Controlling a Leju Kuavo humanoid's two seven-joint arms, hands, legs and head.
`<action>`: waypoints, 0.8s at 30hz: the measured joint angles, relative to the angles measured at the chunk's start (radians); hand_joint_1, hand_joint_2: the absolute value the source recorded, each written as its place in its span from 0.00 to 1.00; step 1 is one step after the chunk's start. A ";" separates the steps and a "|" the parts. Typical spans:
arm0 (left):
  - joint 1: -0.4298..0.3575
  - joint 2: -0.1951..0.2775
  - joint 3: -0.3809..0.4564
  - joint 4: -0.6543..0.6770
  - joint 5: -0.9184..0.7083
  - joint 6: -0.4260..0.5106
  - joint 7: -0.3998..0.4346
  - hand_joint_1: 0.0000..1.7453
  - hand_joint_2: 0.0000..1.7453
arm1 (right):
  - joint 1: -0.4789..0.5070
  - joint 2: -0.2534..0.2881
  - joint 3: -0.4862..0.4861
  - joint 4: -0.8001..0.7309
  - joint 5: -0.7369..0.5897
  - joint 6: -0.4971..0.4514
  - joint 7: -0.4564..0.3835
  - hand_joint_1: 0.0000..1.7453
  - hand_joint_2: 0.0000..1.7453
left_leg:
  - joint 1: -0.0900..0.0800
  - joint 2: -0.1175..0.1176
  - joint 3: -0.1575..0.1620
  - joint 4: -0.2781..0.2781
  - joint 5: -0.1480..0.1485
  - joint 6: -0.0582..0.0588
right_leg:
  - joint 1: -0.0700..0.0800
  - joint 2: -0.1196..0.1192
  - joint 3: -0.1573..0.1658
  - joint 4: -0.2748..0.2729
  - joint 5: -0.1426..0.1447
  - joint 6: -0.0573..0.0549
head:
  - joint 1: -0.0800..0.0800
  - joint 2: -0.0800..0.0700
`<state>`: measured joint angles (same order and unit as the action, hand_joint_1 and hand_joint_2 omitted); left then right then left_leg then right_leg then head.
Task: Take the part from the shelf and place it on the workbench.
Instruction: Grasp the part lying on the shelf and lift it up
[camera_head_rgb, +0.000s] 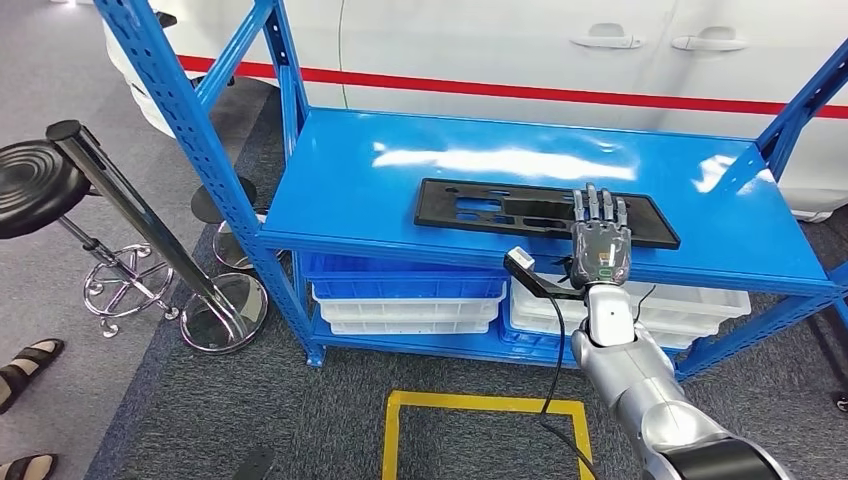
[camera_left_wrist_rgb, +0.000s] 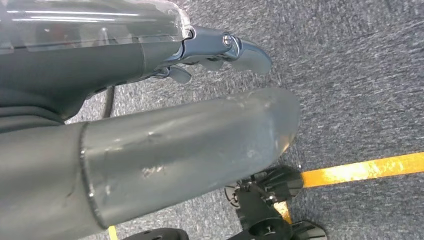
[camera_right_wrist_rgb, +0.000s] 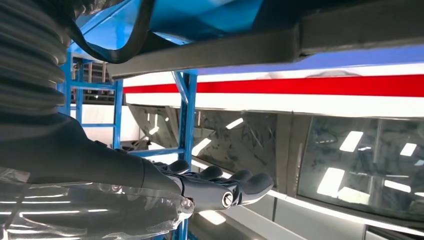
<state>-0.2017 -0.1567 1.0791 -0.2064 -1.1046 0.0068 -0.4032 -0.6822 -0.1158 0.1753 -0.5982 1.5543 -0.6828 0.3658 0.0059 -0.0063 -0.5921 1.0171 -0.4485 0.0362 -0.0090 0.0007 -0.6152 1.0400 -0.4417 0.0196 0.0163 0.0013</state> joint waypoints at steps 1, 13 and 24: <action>0.000 0.000 0.000 0.000 0.000 0.000 0.000 0.00 0.00 | -0.001 0.000 0.000 0.001 0.000 0.000 -0.001 0.00 1.00 | -0.001 0.000 -0.002 0.001 -0.001 -0.004 | 0.003 0.000 0.005 -0.013 -0.002 -0.004 | 0.000 0.000; 0.003 0.001 -0.001 0.000 0.001 -0.002 -0.001 0.00 0.00 | 0.000 0.000 0.001 0.005 0.000 0.000 -0.004 0.00 1.00 | 0.009 0.003 -0.074 0.154 -0.051 -0.039 | -0.007 -0.002 0.012 -0.018 -0.003 -0.030 | 0.000 0.000; 0.001 -0.001 -0.002 0.000 0.003 -0.003 -0.003 0.00 0.00 | -0.002 0.002 0.003 0.005 0.000 0.000 -0.004 0.00 1.00 | 0.004 0.001 -0.003 -0.009 0.008 0.013 | -0.006 0.000 -0.092 0.204 -0.124 0.017 | 0.000 0.000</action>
<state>-0.2011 -0.1575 1.0770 -0.2064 -1.1016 0.0034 -0.4063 -0.6842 -0.1139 0.1779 -0.5928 1.5545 -0.6828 0.3621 0.0101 -0.0056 -0.5948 1.0082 -0.4401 0.0490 -0.0151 0.0005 -0.7072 1.2443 -0.5655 0.0365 0.0164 0.0014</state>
